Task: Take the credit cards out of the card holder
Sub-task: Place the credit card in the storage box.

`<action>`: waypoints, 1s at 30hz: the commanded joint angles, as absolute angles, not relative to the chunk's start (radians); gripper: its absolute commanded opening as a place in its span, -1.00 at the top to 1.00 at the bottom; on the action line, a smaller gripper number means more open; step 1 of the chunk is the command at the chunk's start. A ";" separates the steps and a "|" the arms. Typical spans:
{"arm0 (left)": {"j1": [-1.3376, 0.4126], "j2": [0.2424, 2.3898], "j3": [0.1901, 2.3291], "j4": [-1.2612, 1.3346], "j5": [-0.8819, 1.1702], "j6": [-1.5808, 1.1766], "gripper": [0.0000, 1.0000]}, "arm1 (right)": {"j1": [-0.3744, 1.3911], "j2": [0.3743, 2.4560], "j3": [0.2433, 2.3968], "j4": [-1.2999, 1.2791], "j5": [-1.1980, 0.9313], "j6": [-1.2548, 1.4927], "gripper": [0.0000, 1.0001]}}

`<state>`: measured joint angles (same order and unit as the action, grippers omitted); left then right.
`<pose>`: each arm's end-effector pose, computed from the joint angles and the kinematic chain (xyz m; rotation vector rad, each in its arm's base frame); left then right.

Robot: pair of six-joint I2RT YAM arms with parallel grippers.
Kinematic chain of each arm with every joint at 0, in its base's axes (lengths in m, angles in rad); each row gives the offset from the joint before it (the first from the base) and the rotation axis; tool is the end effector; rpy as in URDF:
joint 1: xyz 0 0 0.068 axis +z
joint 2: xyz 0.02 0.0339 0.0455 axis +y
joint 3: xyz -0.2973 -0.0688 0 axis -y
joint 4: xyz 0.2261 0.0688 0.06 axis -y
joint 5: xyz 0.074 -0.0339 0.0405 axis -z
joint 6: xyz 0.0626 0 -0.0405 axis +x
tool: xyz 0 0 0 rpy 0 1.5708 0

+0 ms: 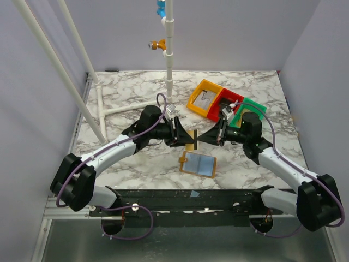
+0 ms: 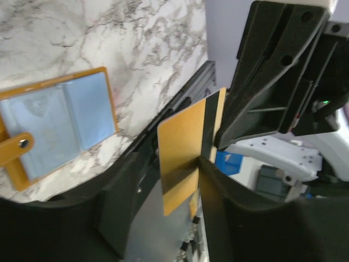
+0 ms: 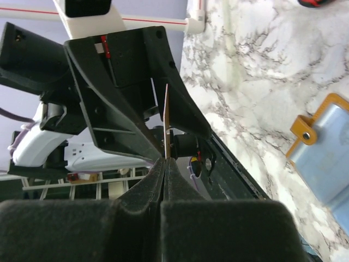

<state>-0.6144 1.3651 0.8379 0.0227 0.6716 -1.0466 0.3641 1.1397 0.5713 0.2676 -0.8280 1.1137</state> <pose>0.2166 -0.2005 0.2832 -0.0316 2.4338 -1.5999 0.1982 0.1249 0.2780 0.1347 2.1811 1.7069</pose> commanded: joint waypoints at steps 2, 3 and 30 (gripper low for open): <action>-0.607 1.369 0.811 0.140 0.749 -1.115 0.48 | 0.356 1.154 0.563 0.358 -0.892 1.148 0.99; -0.607 1.372 0.807 0.154 0.755 -1.125 0.72 | 0.356 1.153 0.560 0.359 -0.889 1.145 0.99; -0.606 1.432 0.709 0.613 0.880 -1.423 1.00 | 0.356 1.171 0.528 0.586 -0.900 1.267 0.56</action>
